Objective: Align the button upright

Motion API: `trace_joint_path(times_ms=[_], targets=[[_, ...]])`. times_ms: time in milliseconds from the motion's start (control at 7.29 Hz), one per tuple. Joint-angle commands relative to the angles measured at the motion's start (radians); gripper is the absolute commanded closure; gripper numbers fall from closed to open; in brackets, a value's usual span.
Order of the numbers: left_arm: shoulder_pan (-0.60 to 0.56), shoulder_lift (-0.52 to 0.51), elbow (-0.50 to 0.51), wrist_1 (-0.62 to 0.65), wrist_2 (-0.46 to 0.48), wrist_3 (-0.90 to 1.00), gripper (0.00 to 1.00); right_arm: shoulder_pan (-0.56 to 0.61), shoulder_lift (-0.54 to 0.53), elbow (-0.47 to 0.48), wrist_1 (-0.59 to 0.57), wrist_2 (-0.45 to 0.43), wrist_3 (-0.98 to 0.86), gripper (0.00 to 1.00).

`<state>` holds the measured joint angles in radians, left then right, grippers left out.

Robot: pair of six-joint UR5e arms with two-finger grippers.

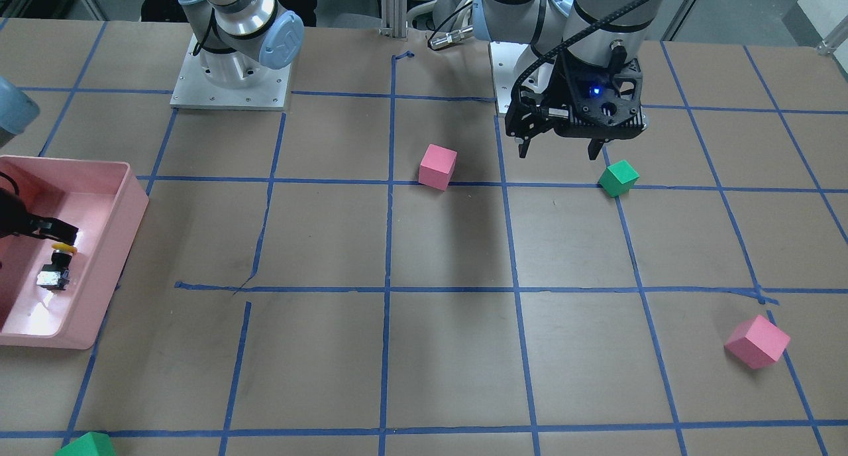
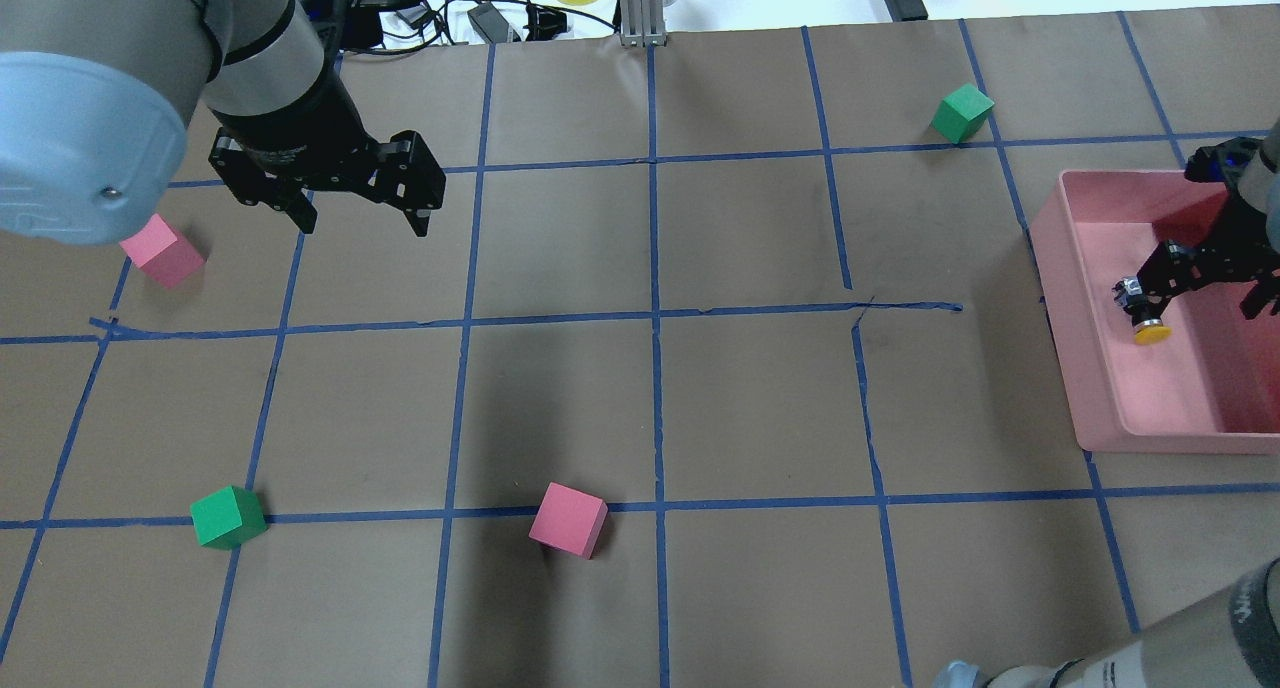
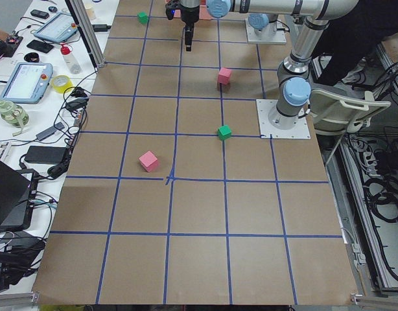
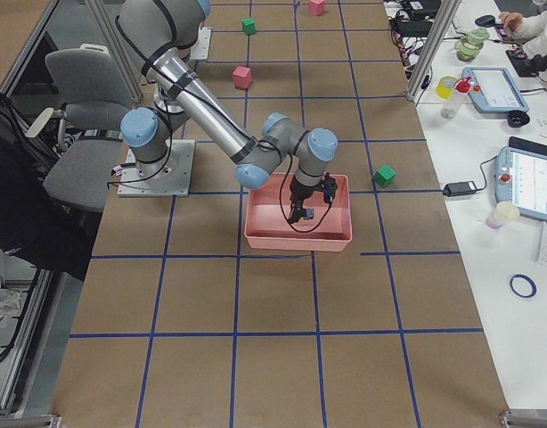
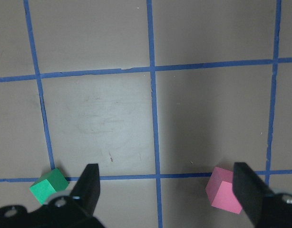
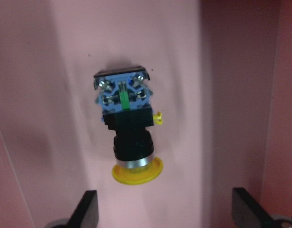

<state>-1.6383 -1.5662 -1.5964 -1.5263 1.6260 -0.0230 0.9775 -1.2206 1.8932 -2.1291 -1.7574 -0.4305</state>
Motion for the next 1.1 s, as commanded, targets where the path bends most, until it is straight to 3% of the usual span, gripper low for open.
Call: trace_joint_path(times_ms=[0, 275, 549, 961], targets=[[0.000, 0.000, 0.000, 0.000, 0.000, 0.000, 0.00, -0.002, 0.016, 0.058, -0.051, 0.006, -0.001, 0.00], [0.002, -0.003, 0.000, 0.000, 0.000, -0.002, 0.00, -0.003, 0.030, 0.060, -0.100, 0.021, -0.005, 0.06], [0.002, -0.005, 0.001, 0.000, 0.002, -0.002, 0.00, -0.003, 0.030, 0.060, -0.091, 0.041, -0.048, 1.00], [0.006, -0.003, 0.001, -0.002, 0.006, 0.000, 0.00, -0.002, 0.018, 0.041, -0.083, 0.045, -0.042, 1.00]])
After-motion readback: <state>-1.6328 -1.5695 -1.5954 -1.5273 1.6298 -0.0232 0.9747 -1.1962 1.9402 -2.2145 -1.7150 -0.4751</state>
